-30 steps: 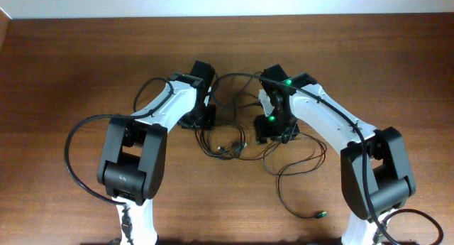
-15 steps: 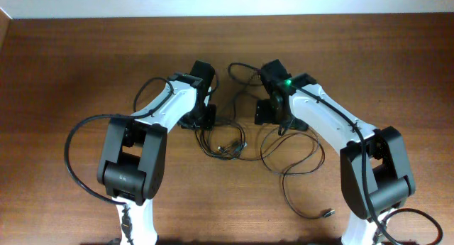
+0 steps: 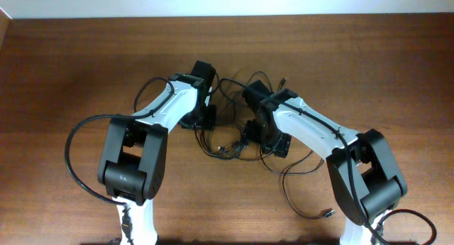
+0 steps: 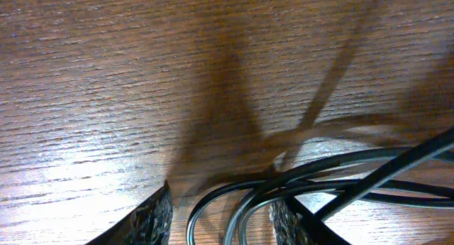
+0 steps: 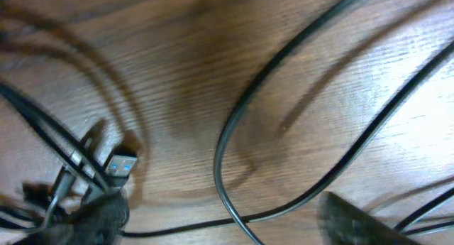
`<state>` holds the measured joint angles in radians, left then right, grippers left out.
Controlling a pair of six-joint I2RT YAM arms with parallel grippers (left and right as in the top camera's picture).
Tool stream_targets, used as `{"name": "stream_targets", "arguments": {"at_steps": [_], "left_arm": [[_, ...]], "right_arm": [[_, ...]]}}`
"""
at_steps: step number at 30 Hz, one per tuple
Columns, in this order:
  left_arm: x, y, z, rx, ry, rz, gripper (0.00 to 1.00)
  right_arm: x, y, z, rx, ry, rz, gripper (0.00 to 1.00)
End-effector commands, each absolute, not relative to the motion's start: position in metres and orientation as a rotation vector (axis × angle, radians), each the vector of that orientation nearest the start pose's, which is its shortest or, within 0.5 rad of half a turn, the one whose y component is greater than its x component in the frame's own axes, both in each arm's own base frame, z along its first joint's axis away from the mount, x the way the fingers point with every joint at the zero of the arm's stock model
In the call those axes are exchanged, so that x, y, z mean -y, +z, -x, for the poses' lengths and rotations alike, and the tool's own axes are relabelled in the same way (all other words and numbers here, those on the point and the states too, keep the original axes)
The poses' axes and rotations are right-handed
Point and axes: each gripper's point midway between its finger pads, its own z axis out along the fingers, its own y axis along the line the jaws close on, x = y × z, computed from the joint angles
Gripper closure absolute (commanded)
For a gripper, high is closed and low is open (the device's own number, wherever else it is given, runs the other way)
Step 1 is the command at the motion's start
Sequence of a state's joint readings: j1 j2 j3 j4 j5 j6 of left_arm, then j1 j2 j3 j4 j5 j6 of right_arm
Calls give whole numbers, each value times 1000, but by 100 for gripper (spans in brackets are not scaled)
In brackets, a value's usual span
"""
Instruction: Untangle cables
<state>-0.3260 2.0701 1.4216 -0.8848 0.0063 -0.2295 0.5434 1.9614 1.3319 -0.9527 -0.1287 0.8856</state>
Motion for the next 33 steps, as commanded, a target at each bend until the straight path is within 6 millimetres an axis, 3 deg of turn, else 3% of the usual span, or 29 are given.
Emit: {"name": "stream_targets", "arguments": {"at_steps": [1, 6, 8, 11, 12, 18, 21, 24, 25, 26, 27, 33], "left_arm": [[123, -6, -360, -3124, -13, -132, 53], [123, -6, -360, -3123, -13, -133, 52], [123, -6, -360, -3123, -13, -132, 52], [123, -6, -360, -3123, -13, -133, 52], [123, -6, -360, -3123, -13, -133, 52], [123, -6, -360, -3123, -13, -133, 53], [123, -6, -360, -3123, -14, -133, 55], [123, -6, -360, -3123, -14, -132, 60], [123, -6, -360, -3123, -14, -133, 68], [123, -6, -360, -3122, -13, -133, 82], [123, -6, -360, -3122, -14, -132, 89], [123, -6, -360, -3122, -14, -133, 75]], "right_arm": [[-191, 6, -285, -3161, 68, -676, 30], [-184, -15, -270, -3165, 50, -765, 45], [-182, -20, -266, -3171, 46, -768, 59], [-184, -21, -266, -3171, 63, -766, 93], [-184, -21, -266, -3171, 63, -766, 96], [-184, -20, -266, -3191, 70, -705, 96], [-199, -5, -269, -3247, 288, -539, 96], [-200, -1, -270, -3247, 324, -520, 96], [-203, 0, -269, -3258, 349, -453, 96], [-207, 3, -268, -3270, 395, -385, 96], [-210, 11, -268, -3275, 459, -321, 96], [-208, 78, -274, -3137, 577, -174, 96]]}}
